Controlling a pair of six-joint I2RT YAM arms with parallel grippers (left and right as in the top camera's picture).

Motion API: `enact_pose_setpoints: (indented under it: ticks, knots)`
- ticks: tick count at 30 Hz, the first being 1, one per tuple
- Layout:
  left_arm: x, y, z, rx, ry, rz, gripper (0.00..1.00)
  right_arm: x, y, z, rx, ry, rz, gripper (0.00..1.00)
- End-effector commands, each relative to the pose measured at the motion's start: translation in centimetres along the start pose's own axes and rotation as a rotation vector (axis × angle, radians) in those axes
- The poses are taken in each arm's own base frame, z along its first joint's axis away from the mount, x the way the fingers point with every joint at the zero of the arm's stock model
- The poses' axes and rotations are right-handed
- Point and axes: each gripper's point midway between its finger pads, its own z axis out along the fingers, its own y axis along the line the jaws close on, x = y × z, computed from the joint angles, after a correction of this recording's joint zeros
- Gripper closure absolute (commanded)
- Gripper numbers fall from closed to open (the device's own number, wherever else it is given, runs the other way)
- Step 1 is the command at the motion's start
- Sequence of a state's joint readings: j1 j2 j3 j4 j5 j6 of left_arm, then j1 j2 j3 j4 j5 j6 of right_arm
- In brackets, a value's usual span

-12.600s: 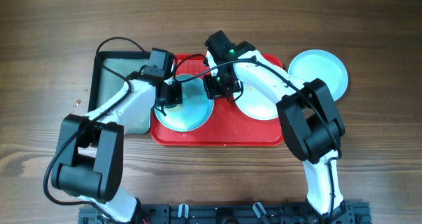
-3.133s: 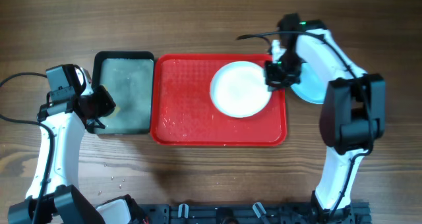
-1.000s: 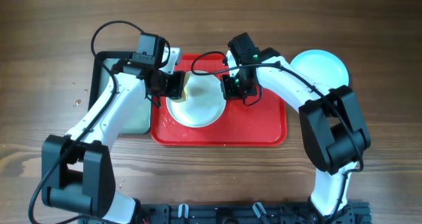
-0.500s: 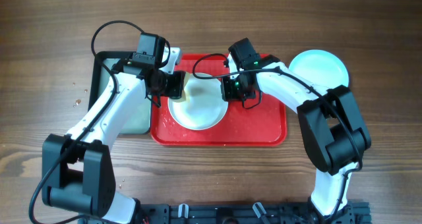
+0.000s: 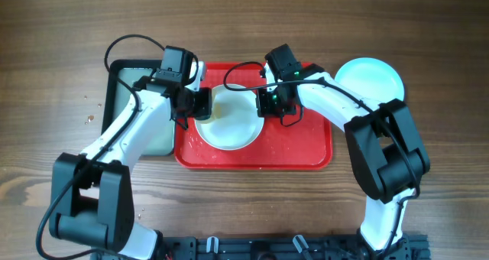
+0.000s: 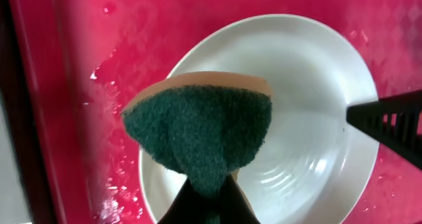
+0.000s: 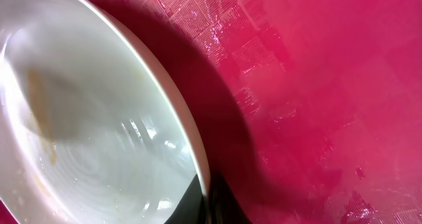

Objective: Clean dirty plates on tray and stack at the side
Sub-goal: 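Scrub the white plate with the sponge in the left gripper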

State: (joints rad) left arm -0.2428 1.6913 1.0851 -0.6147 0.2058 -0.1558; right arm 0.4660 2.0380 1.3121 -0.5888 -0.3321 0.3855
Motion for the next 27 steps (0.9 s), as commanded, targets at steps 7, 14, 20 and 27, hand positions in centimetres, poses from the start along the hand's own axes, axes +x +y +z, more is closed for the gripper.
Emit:
enact_pose_setpoints:
  ticks: [7, 14, 20, 27]
  knots:
    - [1.7, 0.1, 3.3, -0.143, 0.02, -0.037, 0.96, 0.2, -0.3, -0.1, 0.017, -0.004, 0.008, 0.96]
    - [3.8, 0.3, 6.7, -0.24, 0.083, -0.036, 0.96, 0.2, -0.3, -0.1, 0.017, -0.004, 0.008, 0.96]
    - [6.8, -4.1, 8.2, -0.018, 0.222, -0.035, 0.96, 0.2, -0.3, -0.1, 0.017, -0.004, 0.008, 0.96]
    - [7.8, -7.8, 7.6, 0.208, 0.292, 0.001, 0.96, 0.2, -0.3, -0.1, 0.017, -0.004, 0.008, 0.96]
